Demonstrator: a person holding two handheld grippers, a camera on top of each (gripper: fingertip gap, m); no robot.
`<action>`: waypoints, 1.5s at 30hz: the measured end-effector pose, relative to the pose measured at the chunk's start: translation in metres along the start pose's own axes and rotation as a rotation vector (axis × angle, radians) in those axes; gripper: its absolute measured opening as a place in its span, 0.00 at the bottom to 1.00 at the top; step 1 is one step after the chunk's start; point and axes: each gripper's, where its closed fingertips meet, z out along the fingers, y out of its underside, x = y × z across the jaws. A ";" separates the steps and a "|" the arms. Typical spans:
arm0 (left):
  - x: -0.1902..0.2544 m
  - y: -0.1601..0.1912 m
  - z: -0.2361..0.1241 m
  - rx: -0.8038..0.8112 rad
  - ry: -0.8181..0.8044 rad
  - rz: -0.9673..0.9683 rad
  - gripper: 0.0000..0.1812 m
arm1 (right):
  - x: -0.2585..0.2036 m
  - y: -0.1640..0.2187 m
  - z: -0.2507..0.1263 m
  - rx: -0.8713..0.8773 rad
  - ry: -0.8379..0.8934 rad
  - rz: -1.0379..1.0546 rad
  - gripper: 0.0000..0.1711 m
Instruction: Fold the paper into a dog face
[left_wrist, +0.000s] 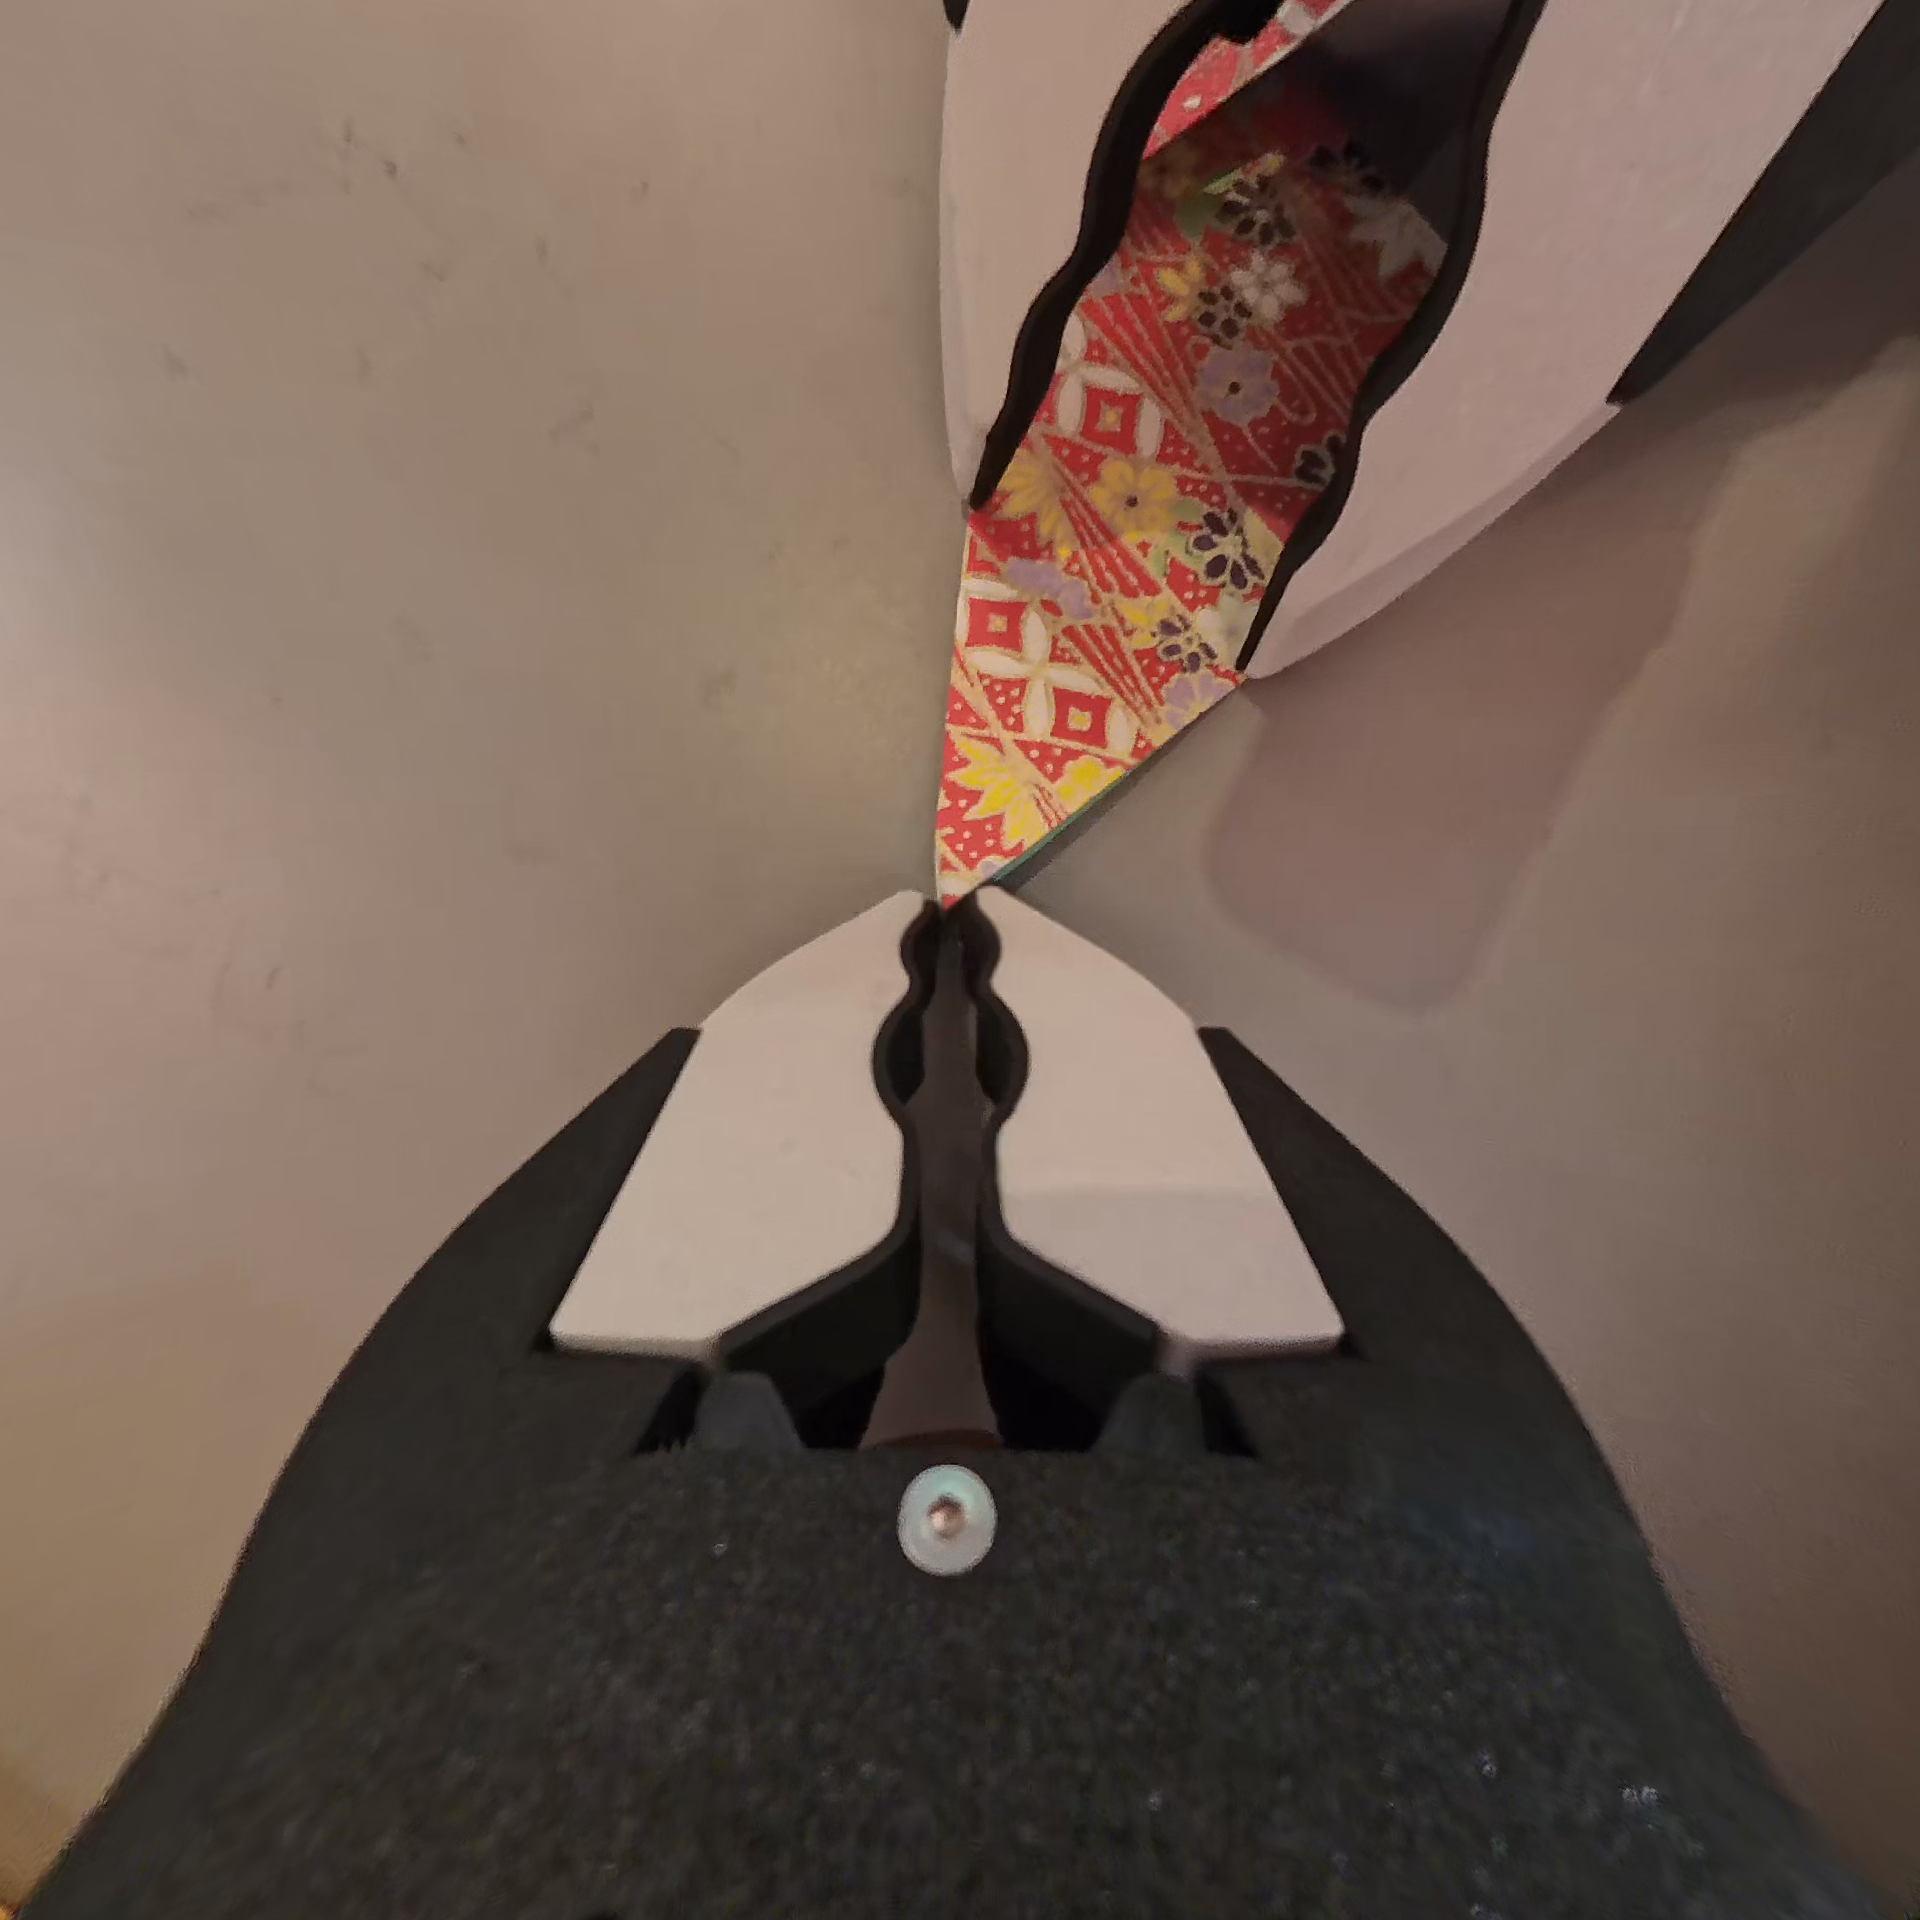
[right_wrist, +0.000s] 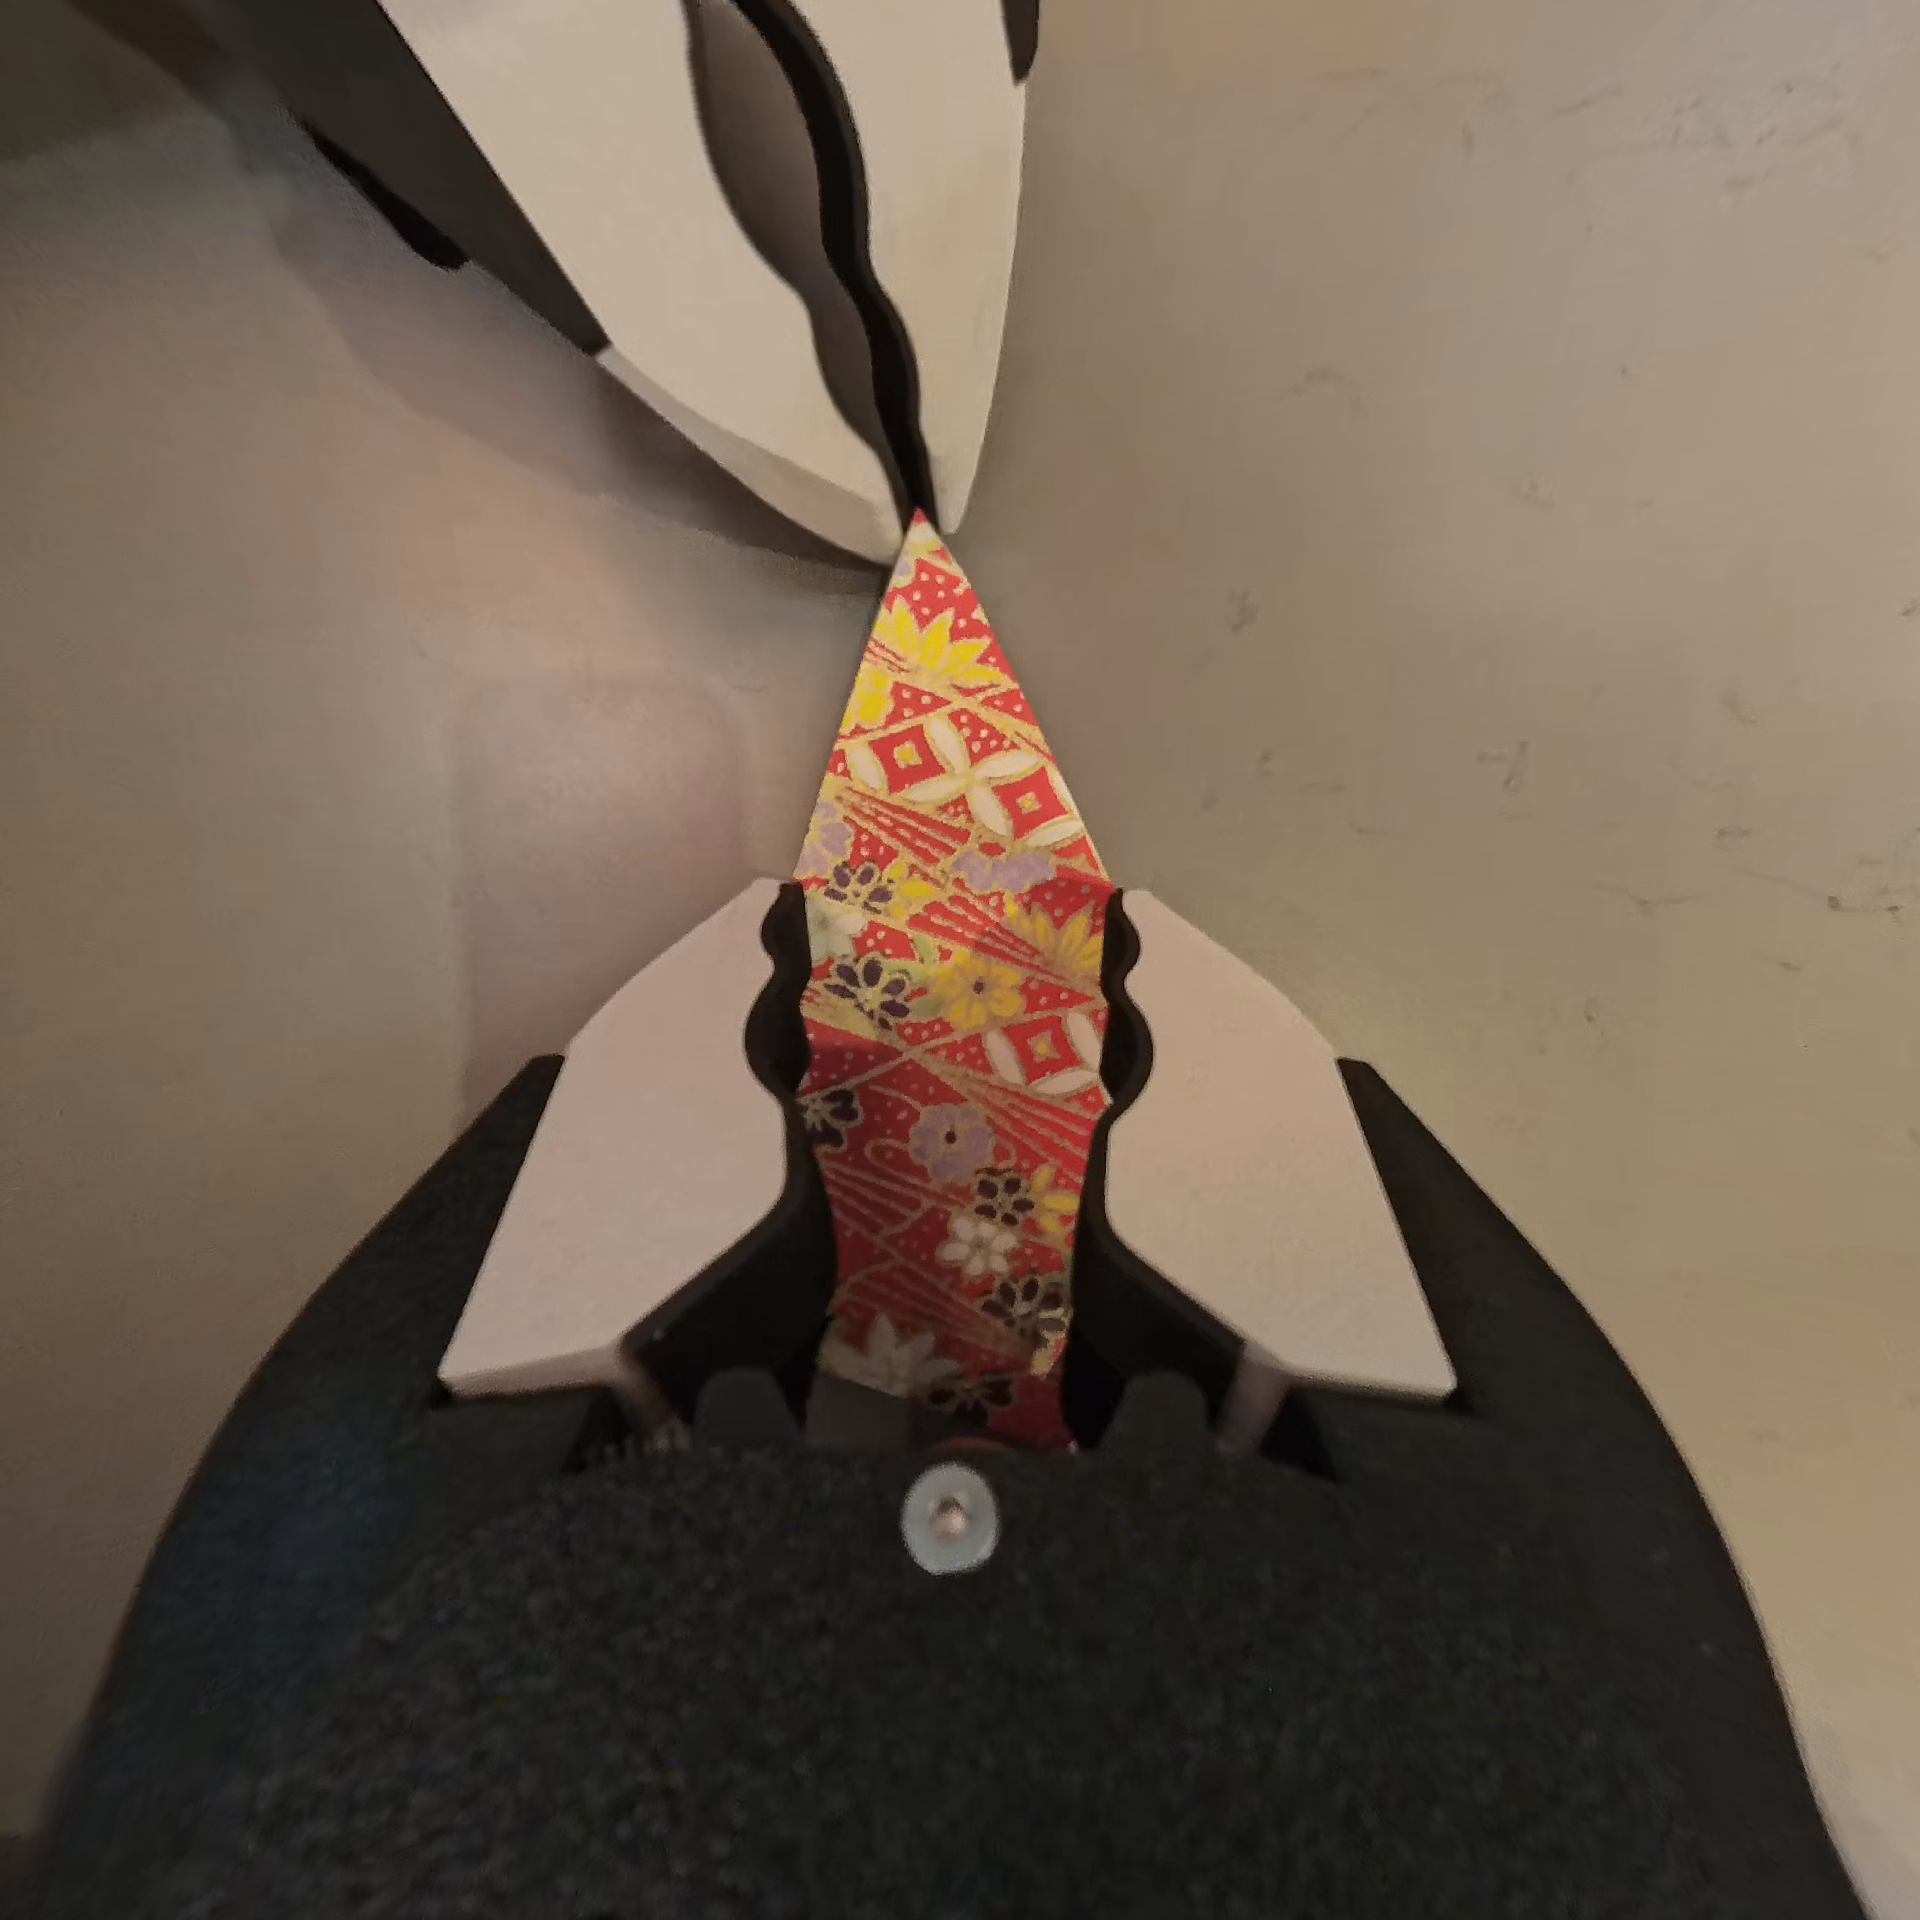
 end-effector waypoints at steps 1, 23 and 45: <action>0.000 0.000 0.000 -0.005 0.000 0.004 0.00 | 0.000 0.000 0.000 0.003 0.001 0.001 0.31; 0.033 -0.053 -0.016 0.098 0.027 0.303 0.00 | -0.005 0.004 -0.002 0.039 -0.004 -0.001 0.31; 0.004 -0.027 -0.017 0.009 0.079 0.219 0.00 | -0.008 0.006 -0.002 0.033 -0.010 0.003 0.33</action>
